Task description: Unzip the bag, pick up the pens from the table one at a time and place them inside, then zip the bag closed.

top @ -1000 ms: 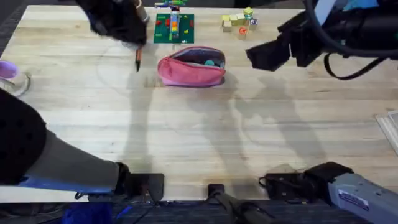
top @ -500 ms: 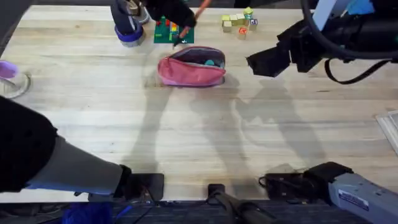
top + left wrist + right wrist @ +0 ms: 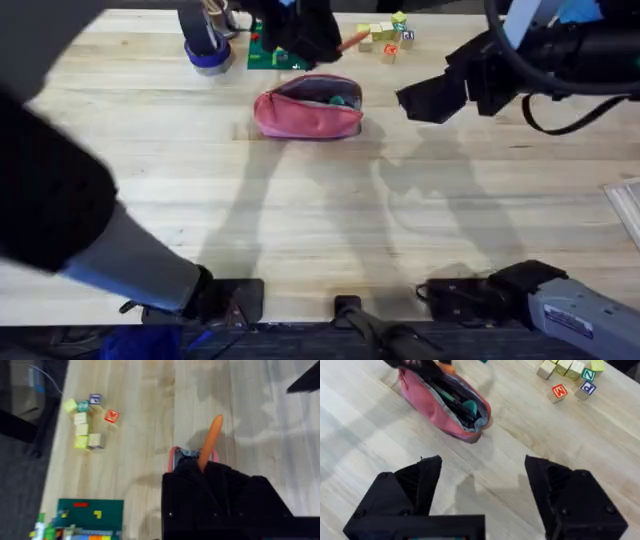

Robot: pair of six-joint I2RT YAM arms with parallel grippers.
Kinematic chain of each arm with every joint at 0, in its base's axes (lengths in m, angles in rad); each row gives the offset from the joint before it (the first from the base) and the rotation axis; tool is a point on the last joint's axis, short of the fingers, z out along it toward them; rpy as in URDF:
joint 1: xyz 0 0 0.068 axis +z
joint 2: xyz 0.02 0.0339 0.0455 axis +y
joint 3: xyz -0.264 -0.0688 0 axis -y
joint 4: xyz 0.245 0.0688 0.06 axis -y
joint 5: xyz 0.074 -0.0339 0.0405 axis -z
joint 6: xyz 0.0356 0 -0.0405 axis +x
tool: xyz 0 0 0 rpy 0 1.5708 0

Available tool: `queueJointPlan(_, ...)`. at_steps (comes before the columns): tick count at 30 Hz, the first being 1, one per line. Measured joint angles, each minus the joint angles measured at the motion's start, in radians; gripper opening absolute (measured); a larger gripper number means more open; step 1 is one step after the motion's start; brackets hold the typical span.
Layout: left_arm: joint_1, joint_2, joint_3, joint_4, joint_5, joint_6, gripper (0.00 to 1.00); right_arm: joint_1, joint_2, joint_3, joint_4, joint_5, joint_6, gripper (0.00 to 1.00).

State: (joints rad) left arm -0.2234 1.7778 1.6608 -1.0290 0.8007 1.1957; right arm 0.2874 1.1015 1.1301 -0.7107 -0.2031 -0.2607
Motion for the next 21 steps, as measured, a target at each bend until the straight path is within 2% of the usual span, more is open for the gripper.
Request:
queueJointPlan(10,-0.003,0.161,0.0,-0.016,-0.02,0.021,0.043,0.0,0.0,0.0,0.03,0.0,0.0,0.996)
queueJointPlan(16,-0.003,0.165,0.0,-0.055,-0.125,0.023,0.042,0.0,0.0,0.0,0.03,0.0,0.0,0.996)
queueJointPlan(21,-0.003,0.165,0.0,-0.056,-0.234,-0.019,0.043,0.0,0.0,0.0,0.03,0.0,0.0,0.997)
